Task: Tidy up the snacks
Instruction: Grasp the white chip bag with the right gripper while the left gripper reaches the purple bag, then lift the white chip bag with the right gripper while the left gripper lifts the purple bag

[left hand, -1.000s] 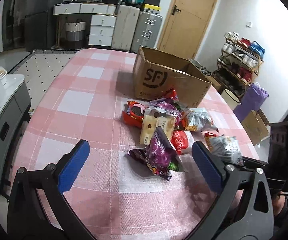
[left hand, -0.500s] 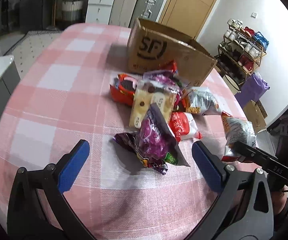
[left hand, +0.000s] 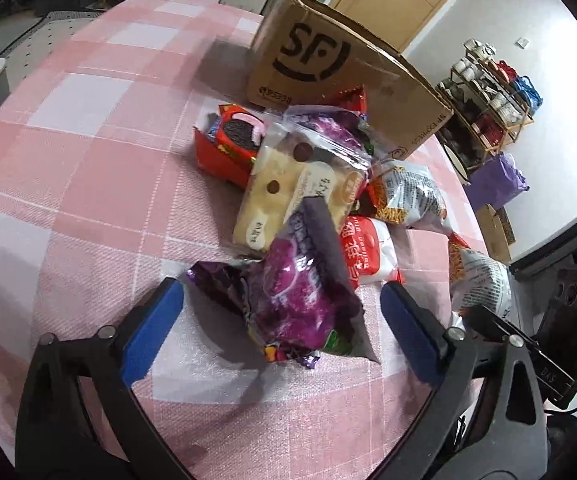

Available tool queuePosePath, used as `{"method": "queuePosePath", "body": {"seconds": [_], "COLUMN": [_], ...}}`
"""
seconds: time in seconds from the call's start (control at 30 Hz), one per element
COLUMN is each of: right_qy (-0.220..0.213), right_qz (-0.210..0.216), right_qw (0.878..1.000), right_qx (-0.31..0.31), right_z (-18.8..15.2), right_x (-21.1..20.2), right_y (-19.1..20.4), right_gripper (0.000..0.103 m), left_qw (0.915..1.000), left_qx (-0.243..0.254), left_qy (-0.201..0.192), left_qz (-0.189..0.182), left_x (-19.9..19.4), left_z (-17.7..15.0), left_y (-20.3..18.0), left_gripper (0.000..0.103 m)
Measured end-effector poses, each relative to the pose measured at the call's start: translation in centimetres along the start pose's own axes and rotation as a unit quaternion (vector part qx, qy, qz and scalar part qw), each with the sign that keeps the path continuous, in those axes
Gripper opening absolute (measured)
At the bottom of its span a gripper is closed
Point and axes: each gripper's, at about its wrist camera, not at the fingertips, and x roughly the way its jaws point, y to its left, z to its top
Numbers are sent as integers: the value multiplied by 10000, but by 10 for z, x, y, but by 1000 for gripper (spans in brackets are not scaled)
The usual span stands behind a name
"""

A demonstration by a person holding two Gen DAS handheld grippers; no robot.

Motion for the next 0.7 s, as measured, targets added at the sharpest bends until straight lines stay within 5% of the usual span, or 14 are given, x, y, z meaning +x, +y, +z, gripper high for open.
{"method": "queuePosePath", "body": {"seconds": [0.1, 0.17, 0.27, 0.7], "right_qy": [4, -5, -15, -86], "right_qz": [0, 5, 3, 3], "right_qw": [10000, 10000, 10000, 10000], "right_qx": [8, 10, 17, 5], "right_z": [0, 0, 0, 0], "right_x": [0, 0, 1, -2], "right_y": [0, 1, 0, 4], "right_gripper": [41, 41, 41, 41], "left_qw": [10000, 10000, 9997, 9986], "left_qx": [44, 72, 191, 489], "left_qy": [-54, -5, -44, -157], "left_qz": [66, -44, -140, -94], "left_x": [1, 3, 0, -16], "left_z": [1, 1, -2, -10], "left_y": [0, 1, -1, -7], "left_gripper": [76, 54, 43, 38]}}
